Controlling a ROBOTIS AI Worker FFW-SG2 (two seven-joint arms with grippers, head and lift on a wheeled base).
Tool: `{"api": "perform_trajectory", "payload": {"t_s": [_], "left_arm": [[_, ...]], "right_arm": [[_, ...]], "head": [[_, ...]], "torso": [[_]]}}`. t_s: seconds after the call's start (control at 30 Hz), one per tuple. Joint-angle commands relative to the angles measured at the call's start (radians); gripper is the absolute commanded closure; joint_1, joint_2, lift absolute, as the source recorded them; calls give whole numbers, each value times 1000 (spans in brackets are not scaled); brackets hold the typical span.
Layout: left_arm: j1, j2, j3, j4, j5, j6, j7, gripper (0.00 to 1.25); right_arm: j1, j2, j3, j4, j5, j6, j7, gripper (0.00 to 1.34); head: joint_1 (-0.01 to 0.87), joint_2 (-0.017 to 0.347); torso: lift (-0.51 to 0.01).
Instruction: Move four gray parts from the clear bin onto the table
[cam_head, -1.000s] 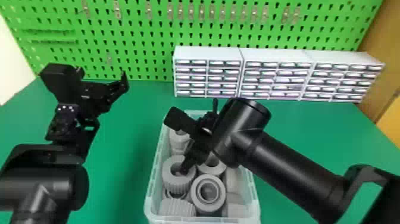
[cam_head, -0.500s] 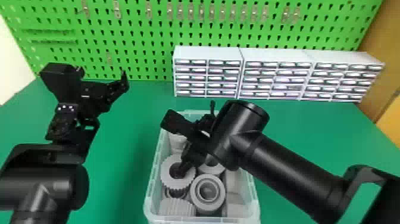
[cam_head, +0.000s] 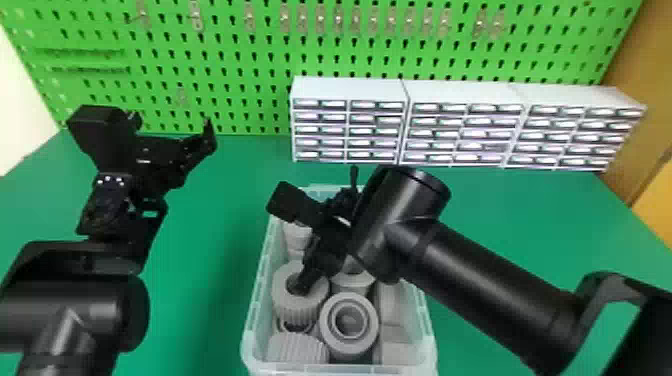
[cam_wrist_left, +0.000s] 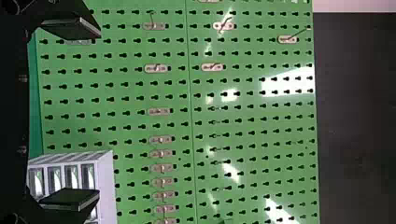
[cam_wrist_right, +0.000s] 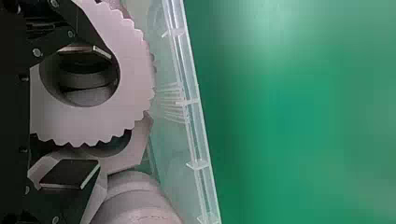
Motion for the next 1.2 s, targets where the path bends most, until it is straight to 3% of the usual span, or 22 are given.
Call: {"api": "perform_trajectory", "payload": {"t_s": [0.0, 1.17], "left_arm": [[0, 0, 0, 0, 1, 0, 0, 90], [-3, 0, 2, 0, 0, -8, 0, 90]], "right_arm": [[0, 0, 1, 0, 0, -7, -5, 417], [5, 0, 16, 55, 3, -45, -32, 418]], "head": [[686, 26], [686, 26]], "torso": [[-50], [-50]]}}
